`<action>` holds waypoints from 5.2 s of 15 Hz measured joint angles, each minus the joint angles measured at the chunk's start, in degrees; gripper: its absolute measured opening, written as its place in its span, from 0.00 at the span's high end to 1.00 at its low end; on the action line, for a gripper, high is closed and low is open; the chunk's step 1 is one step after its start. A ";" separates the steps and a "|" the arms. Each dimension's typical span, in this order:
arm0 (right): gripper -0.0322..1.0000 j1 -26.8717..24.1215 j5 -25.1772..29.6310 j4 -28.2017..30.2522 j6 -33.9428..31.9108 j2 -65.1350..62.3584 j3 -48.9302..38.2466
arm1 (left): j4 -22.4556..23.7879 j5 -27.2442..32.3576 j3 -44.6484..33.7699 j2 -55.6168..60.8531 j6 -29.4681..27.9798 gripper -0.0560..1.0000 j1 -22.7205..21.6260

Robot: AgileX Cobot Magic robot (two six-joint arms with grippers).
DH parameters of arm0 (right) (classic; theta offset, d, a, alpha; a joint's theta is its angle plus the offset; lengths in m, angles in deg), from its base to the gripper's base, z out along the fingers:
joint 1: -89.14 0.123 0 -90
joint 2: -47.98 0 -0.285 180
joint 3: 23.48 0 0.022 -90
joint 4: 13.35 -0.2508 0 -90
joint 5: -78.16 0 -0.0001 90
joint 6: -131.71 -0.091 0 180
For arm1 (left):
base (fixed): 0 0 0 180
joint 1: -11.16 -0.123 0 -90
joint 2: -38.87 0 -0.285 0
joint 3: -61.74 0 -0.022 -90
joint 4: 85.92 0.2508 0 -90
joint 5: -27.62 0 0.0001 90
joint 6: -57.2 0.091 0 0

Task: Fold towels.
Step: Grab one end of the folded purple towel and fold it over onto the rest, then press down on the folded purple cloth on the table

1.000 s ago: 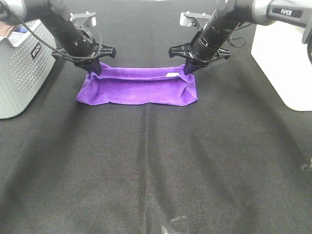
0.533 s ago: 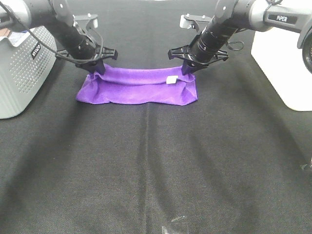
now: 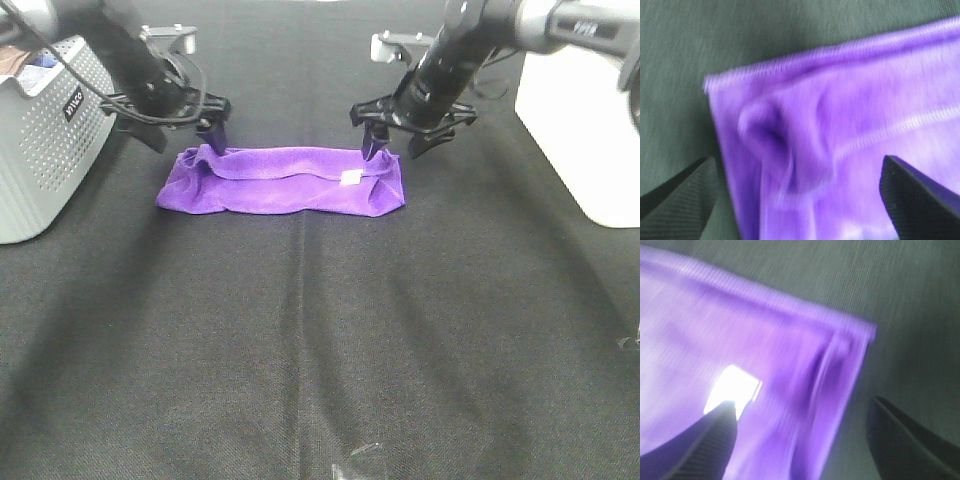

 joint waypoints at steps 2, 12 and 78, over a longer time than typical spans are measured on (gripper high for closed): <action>0.27 0.00 5.79 -0.06 0.00 -1.83 0.00 | -5.10 3.32 0.00 -0.29 1.38 0.18 -3.21; 0.27 0.00 8.82 -1.09 0.00 -3.04 0.00 | -17.02 5.56 0.52 -5.84 11.80 0.18 -7.56; 0.27 3.09 9.40 -33.29 25.95 2.06 9.00 | 9.17 8.19 19.48 -4.47 2.92 0.23 -0.29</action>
